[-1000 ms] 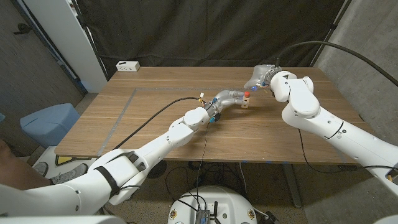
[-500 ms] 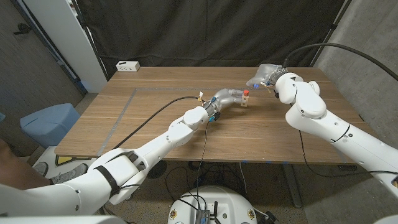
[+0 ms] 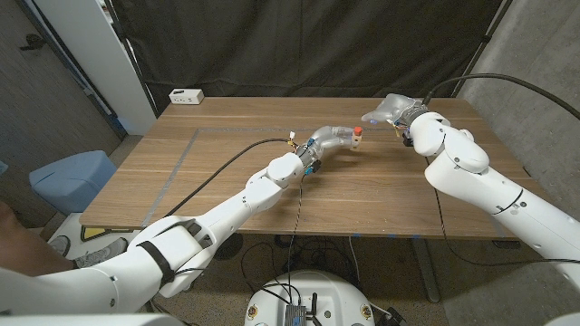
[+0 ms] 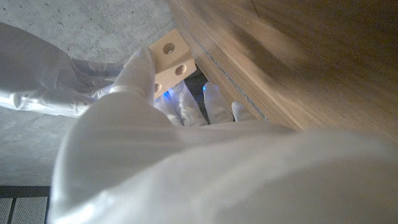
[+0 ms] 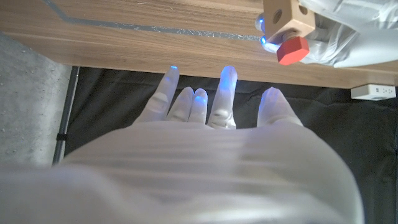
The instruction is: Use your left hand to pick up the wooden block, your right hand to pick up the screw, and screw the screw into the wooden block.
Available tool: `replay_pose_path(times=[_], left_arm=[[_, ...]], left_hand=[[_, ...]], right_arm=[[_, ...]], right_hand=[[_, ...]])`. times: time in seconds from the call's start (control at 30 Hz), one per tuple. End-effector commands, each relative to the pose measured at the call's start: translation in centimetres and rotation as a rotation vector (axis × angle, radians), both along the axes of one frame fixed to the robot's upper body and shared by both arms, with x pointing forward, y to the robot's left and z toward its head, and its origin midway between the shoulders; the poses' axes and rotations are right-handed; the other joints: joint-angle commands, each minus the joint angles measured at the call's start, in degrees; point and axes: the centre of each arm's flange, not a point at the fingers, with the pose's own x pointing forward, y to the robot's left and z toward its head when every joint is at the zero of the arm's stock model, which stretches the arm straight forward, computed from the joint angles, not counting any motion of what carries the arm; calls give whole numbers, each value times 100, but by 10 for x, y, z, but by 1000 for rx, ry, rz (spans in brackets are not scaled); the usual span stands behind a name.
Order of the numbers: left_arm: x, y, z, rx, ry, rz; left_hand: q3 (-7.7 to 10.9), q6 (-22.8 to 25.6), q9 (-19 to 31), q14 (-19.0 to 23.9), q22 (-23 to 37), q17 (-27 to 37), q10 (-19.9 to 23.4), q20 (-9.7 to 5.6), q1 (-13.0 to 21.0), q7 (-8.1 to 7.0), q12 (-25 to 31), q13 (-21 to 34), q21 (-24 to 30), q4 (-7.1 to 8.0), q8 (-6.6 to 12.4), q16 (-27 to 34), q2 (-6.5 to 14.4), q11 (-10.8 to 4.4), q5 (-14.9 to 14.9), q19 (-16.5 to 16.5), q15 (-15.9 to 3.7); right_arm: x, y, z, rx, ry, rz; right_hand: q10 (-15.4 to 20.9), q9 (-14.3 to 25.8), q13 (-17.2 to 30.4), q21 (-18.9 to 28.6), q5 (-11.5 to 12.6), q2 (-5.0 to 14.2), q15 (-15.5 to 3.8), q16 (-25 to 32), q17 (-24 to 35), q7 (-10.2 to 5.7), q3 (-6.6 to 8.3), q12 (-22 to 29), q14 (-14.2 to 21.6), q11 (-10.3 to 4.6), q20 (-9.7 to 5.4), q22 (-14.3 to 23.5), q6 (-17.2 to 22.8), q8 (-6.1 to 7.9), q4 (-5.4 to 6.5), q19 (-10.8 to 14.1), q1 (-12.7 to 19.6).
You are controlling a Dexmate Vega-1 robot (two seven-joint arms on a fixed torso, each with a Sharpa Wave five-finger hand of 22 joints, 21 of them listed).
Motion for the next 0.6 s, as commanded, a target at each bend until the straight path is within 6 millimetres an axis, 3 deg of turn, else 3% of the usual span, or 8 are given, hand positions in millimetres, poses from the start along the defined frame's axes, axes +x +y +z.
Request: replay_pose_path(times=[0.03, 0.6], left_arm=[[2, -3, 12, 5, -7, -12], [8, -7, 18, 17, 12, -18]], left_hand=[[333, 198, 20, 35, 11, 24, 100, 28, -578, 80, 79, 914, 32, 305, 27, 23, 591, -22, 21, 5, -384], [328, 215, 21, 40, 11, 27, 110, 29, -583, 84, 83, 909, 35, 302, 30, 31, 580, -23, 17, 12, -375]], right_arm=[[-3, -15, -9, 190, -74, 76], [2, -33, -38, 473, -173, 181]], right_hand=[[-57, 35, 10, -4, 14, 0, 68, -43, 13, -14, -24, -18, -17, 36, 50, 19, -64, -35, 9, -25, -80], [-283, 69, 15, -21, 21, -56, 247, -86, 5, -25, -99, -27, -244, 123, 111, 20, -334, -169, 4, -228, -231]])
